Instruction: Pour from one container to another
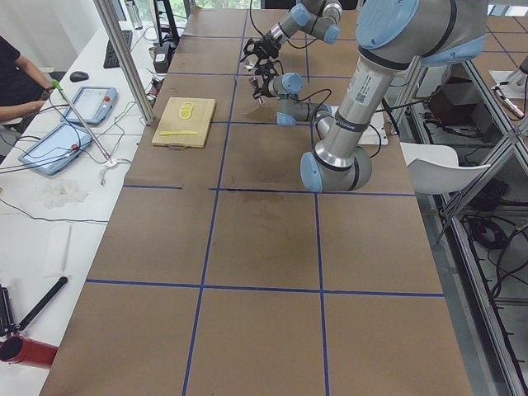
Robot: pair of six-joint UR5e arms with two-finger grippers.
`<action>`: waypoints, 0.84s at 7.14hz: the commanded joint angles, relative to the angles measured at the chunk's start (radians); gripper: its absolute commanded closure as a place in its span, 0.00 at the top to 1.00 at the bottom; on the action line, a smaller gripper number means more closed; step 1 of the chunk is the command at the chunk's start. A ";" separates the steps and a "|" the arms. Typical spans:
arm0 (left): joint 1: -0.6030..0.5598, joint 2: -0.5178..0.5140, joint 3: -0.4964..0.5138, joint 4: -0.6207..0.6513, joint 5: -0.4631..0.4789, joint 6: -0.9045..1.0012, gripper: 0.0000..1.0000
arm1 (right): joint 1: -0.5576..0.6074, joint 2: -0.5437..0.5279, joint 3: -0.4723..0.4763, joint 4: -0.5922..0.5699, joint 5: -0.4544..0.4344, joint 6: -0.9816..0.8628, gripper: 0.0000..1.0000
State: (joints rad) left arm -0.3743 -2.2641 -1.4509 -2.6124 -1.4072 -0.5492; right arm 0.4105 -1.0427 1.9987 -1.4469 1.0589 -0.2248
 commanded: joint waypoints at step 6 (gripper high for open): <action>0.000 -0.002 0.000 -0.001 0.001 0.000 0.00 | -0.004 0.027 0.000 -0.047 -0.071 -0.100 0.00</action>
State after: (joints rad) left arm -0.3743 -2.2656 -1.4512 -2.6138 -1.4077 -0.5492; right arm 0.4066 -1.0167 1.9989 -1.4939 0.9937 -0.3160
